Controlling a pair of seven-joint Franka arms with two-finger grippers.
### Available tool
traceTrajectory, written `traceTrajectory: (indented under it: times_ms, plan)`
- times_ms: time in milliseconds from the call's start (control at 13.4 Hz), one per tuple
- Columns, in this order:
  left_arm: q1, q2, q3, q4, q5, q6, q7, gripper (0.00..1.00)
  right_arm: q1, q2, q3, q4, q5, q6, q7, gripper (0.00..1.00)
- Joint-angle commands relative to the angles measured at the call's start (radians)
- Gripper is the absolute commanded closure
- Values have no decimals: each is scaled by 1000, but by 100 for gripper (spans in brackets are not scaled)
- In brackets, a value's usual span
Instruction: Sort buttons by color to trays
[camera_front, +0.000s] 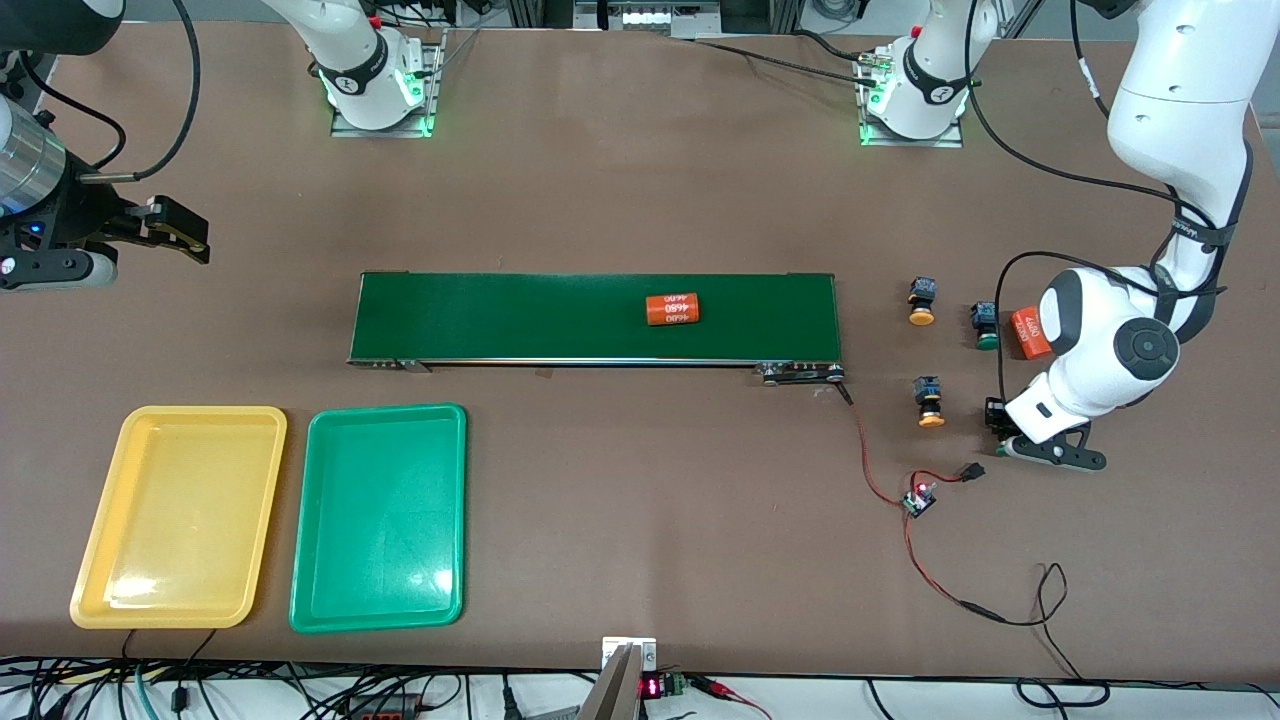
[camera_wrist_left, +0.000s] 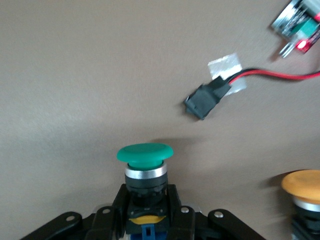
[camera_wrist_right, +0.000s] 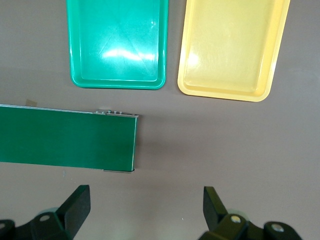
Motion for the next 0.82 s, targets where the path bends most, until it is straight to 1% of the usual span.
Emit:
traceTrajectory:
  times_ms: [0,75,149,224,298,447,596,671,745]
  plan:
    - [-3,-120,-43,-2,-24,-200,-1,80,1,48,-2,9,-13,-10,-8,0]
    - [-9,-155,-80,5,-24,-305,-9,74,-2,52,-2,7,-13,-10,-11,0]
    - [-9,-180,-122,14,-24,-385,-30,74,-5,63,-3,7,-11,-13,-14,0]
    - [-9,-194,-170,19,-24,-435,-79,78,-7,72,-3,5,-8,-18,-9,0]
    - [-9,-204,-216,19,-24,-478,-180,81,-8,75,-3,4,-2,-22,-12,0]
    - [-11,-212,-334,18,-24,-527,-368,85,-5,83,-3,1,1,-31,-12,0]
    - [-14,-212,-409,10,-24,-529,-446,86,1,92,0,-2,5,-59,-9,0]
    - [-15,-212,-451,-2,-25,-529,-487,86,2,92,0,-8,21,-74,-6,0]
    - [-18,-212,-477,-19,-25,-521,-544,86,-1,86,0,-24,48,-79,-6,0]
